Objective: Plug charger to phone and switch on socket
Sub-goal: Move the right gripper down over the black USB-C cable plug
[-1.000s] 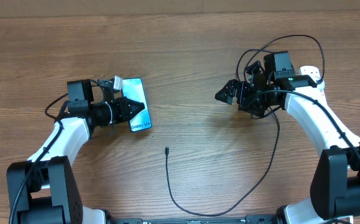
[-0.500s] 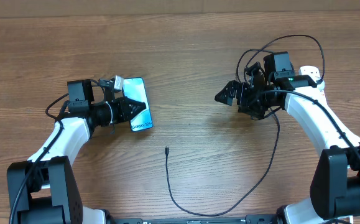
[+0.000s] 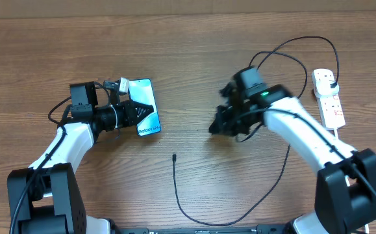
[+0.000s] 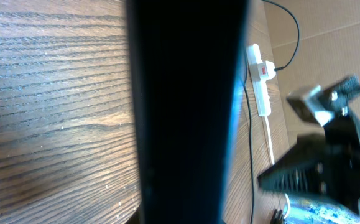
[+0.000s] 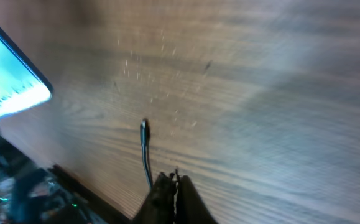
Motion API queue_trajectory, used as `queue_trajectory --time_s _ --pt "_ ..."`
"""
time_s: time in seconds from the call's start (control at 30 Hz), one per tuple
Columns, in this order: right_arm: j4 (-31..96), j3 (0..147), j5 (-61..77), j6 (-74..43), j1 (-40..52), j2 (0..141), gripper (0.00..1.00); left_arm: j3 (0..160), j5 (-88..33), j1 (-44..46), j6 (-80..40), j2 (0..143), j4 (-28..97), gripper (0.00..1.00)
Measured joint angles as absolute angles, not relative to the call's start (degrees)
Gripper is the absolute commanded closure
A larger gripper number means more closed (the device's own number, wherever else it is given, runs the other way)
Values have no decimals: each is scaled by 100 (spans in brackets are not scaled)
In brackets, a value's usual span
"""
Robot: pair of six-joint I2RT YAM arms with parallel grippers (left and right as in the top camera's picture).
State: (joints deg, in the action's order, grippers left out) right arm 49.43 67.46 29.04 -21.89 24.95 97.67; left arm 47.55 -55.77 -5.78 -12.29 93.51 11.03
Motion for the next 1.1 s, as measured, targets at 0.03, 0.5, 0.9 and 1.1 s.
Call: queue_trajectory --time_s 0.03,0.5,0.9,1.1 --pt "4880 6744 2797 -2314 2729 9767 56 4755 -5577 -578 -1229 9351 1103 96" --pt "3972 6744 2040 -3162 3988 9767 83 4753 -5575 -1144 -1599 9351 1184 96" --pt "3730 6744 -390 -4377 5623 10022 77 4753 -5575 -1173 -1660 9351 1199 96" --pt "3645 6742 -775 -4545 5892 10444 67 4753 -5577 -1173 -1660 9351 1201 96"
